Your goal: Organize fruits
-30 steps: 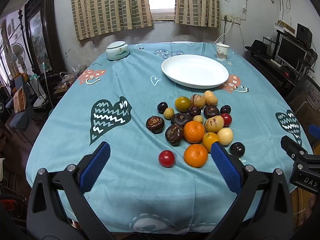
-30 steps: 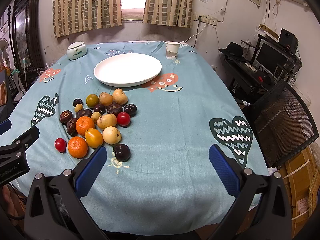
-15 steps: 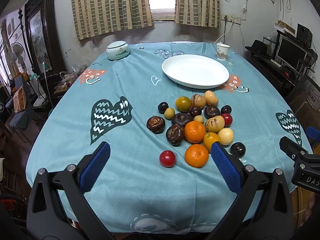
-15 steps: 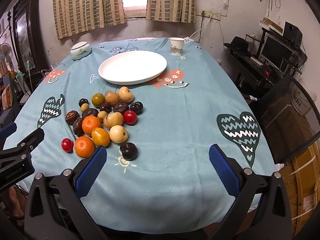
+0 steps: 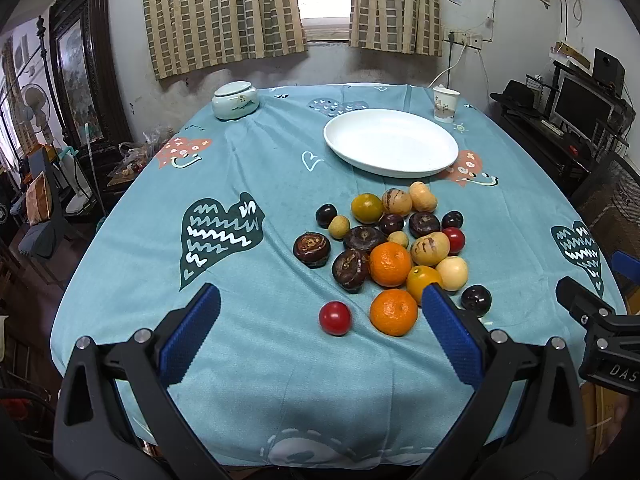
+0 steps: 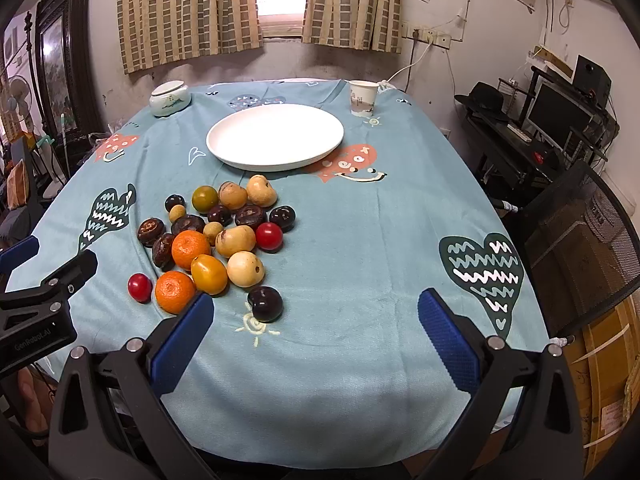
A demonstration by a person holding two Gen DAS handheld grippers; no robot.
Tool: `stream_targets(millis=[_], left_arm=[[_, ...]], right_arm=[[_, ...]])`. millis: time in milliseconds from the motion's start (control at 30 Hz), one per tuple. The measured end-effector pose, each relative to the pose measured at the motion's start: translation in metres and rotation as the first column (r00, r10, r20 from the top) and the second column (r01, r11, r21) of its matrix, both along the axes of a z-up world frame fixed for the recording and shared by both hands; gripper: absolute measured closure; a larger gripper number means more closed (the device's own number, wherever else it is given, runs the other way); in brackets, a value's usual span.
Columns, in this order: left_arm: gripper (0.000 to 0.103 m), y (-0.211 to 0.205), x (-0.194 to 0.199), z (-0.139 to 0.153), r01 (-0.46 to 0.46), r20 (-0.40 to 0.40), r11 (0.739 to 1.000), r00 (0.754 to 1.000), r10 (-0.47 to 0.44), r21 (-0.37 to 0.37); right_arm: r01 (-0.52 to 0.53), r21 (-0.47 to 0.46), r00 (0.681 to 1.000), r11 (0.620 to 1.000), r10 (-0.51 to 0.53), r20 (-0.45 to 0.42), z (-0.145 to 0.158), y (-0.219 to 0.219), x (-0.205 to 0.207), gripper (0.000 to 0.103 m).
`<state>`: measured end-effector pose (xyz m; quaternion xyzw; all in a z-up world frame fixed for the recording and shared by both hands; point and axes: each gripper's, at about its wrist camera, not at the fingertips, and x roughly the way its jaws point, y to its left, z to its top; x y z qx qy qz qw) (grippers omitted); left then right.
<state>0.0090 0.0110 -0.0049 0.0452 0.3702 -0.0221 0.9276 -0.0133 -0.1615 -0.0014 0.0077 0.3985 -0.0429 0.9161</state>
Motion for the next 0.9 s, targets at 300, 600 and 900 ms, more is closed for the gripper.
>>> stream_targets(millis=[300,600,900], left_arm=[[0.002,0.001,0.0,0.0,-0.001,-0.002,1.0,1.0,0.001,-0.002],[0.002,0.012,0.003,-0.013,-0.045,-0.02,0.999,0.999,0.046,0.011],[0.002,0.042,0.004,-0.062,-0.096,-0.154,0.995,0.983,0.094,-0.005]], right_arm=[[0.001,0.0,1.0,1.0,-0.001,0.0,0.0,0.001,0.0,0.001],[-0.065,0.017,0.998,0.998,0.065,-0.017,-0.011,0.002,0.001,0.001],[-0.26,0.072,0.959,0.963,0.266,-0.095,-0.071,0.023,0.031,0.032]])
